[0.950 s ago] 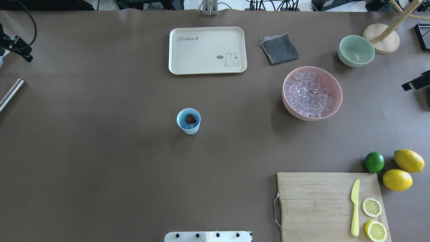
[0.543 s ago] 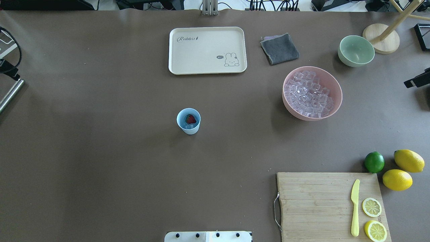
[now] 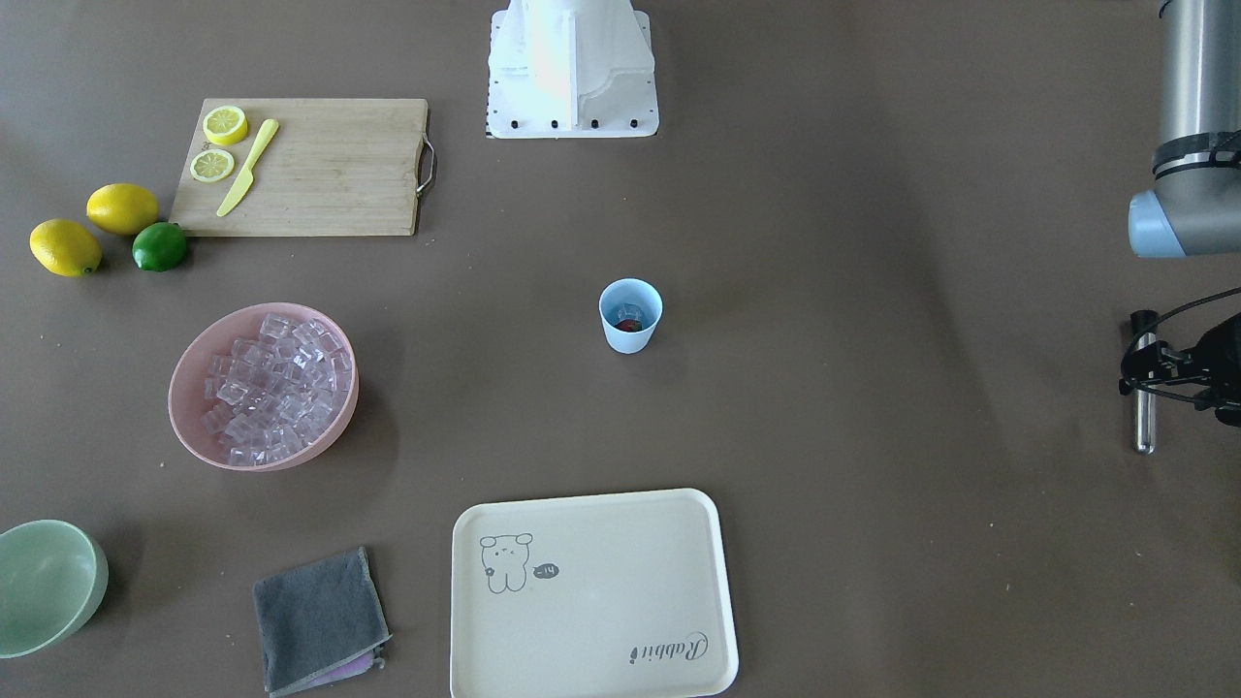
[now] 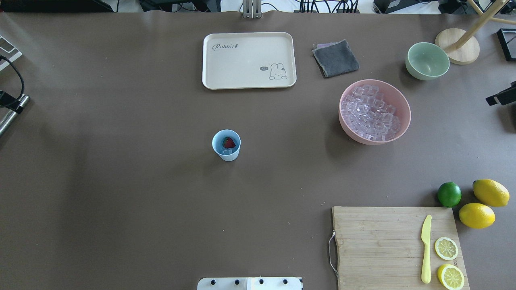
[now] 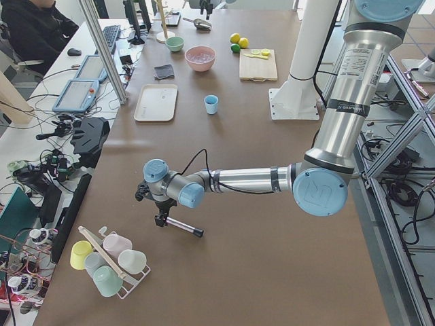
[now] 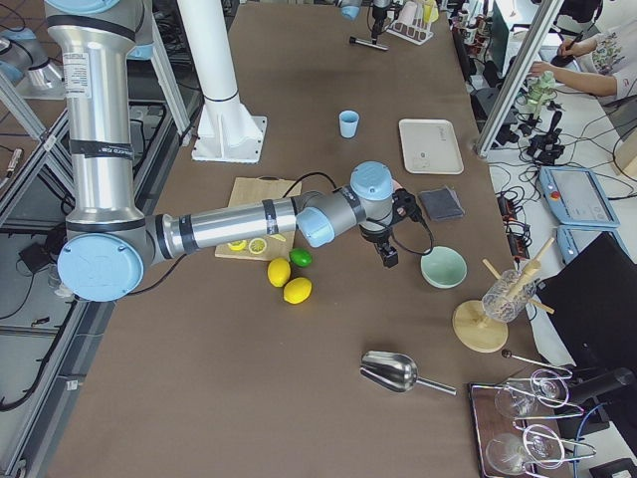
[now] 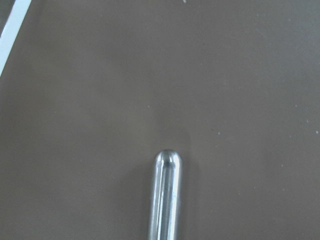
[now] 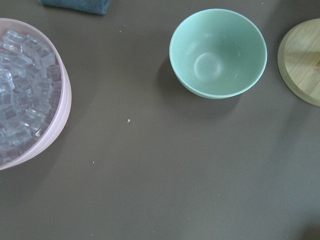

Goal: Mash ice and strawberries in cup

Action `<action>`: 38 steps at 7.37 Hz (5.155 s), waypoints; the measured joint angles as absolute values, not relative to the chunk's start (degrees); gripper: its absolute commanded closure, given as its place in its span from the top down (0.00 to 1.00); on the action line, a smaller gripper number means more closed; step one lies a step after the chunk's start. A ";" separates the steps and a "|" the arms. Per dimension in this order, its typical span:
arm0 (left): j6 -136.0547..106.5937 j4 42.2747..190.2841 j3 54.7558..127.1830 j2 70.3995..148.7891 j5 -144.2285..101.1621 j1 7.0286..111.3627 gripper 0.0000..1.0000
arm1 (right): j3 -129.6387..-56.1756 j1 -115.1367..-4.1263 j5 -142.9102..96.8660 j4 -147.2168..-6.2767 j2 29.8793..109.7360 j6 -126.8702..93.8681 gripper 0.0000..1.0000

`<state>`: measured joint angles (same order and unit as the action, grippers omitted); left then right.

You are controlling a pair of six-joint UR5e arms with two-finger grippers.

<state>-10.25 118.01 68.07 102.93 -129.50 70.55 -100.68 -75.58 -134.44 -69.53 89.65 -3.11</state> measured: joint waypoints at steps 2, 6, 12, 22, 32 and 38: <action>-10.22 120.31 67.40 101.98 -129.74 70.23 0.86 | -101.04 -75.59 -134.45 -69.52 90.23 -3.14 0.99; -10.18 121.68 66.30 101.67 -129.73 70.07 0.81 | -101.94 -75.59 -135.05 -66.69 92.48 -3.76 0.99; -10.35 126.36 64.79 100.95 -129.32 68.89 0.00 | -102.34 -75.59 -134.82 -65.43 94.92 -3.96 0.99; -44.12 128.99 91.92 107.40 -115.23 66.40 0.00 | -102.40 -75.50 -140.88 -65.42 94.34 -6.60 0.99; -64.51 125.27 104.86 119.32 -48.76 27.06 0.00 | -102.92 -81.23 -141.63 -67.94 99.35 -2.96 0.99; -66.13 123.55 100.60 121.31 -40.12 18.73 0.00 | -102.81 -84.38 -146.31 -76.24 93.19 -2.38 0.99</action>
<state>-66.13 123.55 100.60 121.31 -40.12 18.73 -102.81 -84.38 -146.31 -76.24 93.19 -2.38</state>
